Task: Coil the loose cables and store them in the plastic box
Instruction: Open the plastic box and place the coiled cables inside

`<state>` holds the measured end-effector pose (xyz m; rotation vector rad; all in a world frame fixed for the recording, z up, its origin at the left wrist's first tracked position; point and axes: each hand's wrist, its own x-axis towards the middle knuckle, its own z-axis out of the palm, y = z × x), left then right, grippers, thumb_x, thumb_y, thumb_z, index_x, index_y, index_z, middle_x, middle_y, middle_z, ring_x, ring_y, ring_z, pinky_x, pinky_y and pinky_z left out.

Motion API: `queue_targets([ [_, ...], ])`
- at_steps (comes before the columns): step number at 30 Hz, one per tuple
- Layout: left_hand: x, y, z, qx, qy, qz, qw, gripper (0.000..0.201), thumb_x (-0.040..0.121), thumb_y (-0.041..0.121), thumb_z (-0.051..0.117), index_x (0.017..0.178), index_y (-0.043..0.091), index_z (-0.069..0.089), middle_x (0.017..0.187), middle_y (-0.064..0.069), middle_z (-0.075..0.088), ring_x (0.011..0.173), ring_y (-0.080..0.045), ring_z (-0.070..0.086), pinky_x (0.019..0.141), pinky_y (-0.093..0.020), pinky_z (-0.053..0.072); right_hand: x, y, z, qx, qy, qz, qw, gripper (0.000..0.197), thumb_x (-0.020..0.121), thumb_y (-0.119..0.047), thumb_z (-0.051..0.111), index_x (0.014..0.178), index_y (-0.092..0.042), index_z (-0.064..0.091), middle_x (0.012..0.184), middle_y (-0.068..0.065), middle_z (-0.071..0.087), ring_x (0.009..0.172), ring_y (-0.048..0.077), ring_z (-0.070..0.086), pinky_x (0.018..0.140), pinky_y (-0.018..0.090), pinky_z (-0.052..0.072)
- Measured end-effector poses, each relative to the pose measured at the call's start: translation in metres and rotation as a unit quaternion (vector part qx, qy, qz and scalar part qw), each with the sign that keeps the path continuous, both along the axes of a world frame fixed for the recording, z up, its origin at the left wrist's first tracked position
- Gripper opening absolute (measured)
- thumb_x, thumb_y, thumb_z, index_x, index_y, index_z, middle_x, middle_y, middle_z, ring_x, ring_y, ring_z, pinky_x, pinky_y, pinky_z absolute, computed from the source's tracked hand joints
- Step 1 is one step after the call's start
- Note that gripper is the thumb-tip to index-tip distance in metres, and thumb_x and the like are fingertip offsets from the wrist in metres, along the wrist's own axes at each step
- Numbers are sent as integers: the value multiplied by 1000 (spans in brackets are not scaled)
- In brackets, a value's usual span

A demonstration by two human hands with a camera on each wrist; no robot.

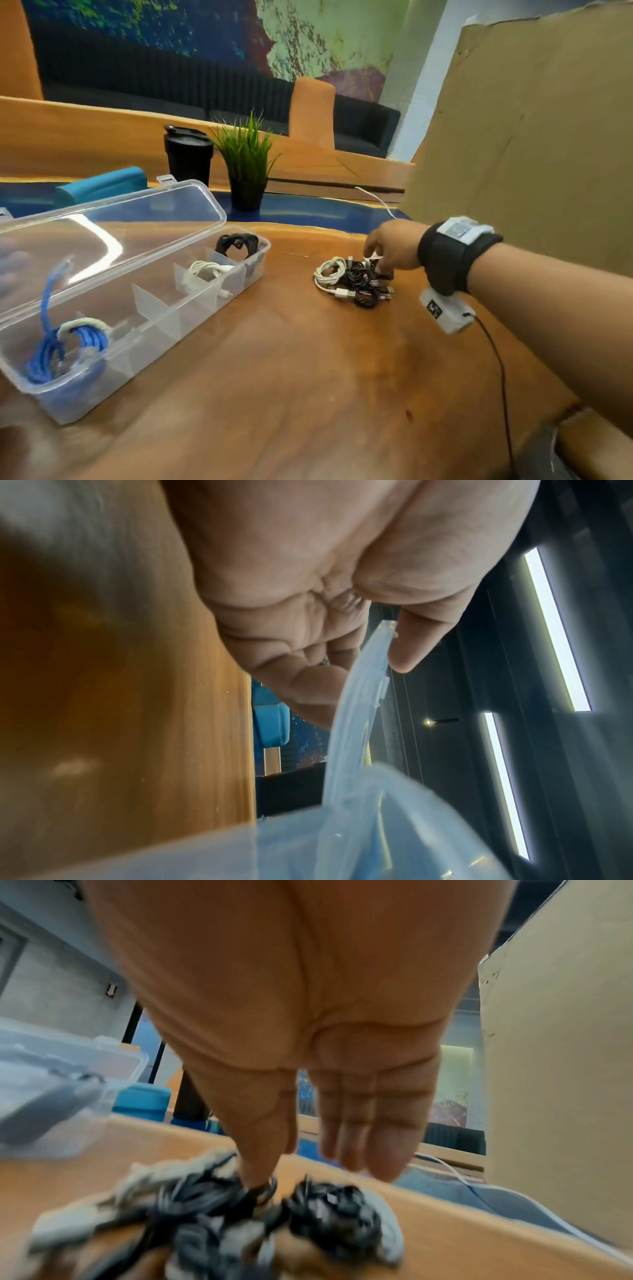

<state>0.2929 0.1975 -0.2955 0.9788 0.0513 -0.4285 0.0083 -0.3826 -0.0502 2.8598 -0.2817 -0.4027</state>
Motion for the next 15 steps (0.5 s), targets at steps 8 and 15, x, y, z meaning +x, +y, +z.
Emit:
queue_targets([
  [8, -15, 1, -19, 29, -25, -16, 999, 68, 82, 43, 69, 143, 18, 50, 148, -18, 48, 111, -45, 64, 94, -79, 35, -4, 5, -18, 77, -15, 27, 997, 10, 88, -18, 64, 96, -18, 69, 91, 3, 68, 79, 19, 63, 72, 34, 55],
  [15, -58, 14, -36, 14, -28, 1, 1000, 67, 80, 40, 70, 140, 15, 53, 143, -17, 53, 112, -43, 64, 93, -74, 42, -3, 19, -19, 142, -24, -3, 990, 27, 83, -40, 73, 101, -20, 70, 93, 1, 69, 82, 17, 65, 64, 29, 54],
])
